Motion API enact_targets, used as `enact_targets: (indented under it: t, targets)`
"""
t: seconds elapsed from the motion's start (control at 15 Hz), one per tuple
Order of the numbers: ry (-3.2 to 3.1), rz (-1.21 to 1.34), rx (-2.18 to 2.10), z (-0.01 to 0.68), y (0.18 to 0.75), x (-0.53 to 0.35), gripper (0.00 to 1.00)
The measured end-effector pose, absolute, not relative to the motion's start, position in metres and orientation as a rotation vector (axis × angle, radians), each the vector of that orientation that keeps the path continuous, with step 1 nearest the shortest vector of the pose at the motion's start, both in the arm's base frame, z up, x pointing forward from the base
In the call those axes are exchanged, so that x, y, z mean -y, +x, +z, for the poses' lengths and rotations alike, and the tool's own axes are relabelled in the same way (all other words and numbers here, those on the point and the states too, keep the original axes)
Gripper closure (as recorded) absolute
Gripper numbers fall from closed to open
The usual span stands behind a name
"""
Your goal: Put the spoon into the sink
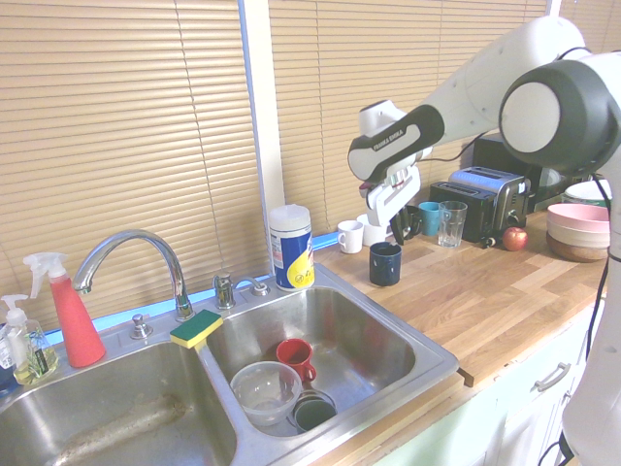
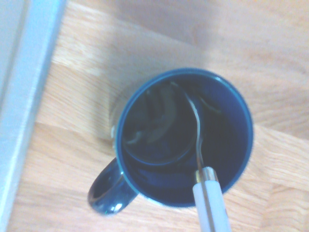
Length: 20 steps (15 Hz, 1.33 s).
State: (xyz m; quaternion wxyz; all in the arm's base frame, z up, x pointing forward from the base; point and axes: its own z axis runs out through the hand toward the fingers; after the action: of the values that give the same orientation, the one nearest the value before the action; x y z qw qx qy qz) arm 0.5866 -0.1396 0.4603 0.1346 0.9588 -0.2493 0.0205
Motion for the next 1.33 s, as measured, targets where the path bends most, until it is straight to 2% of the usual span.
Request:
enact_targets:
  t: [0.47, 0.73, 1.33]
  targets:
    - [2.829, 0.102, 0.663, 0.503, 0.530, 0.135, 1.00]
    - [2.860, 0.115, 0.542, 0.510, 0.497, 0.085, 1.00]
    - [2.820, 0.043, 0.319, 0.422, 0.465, -0.090, 1.00]
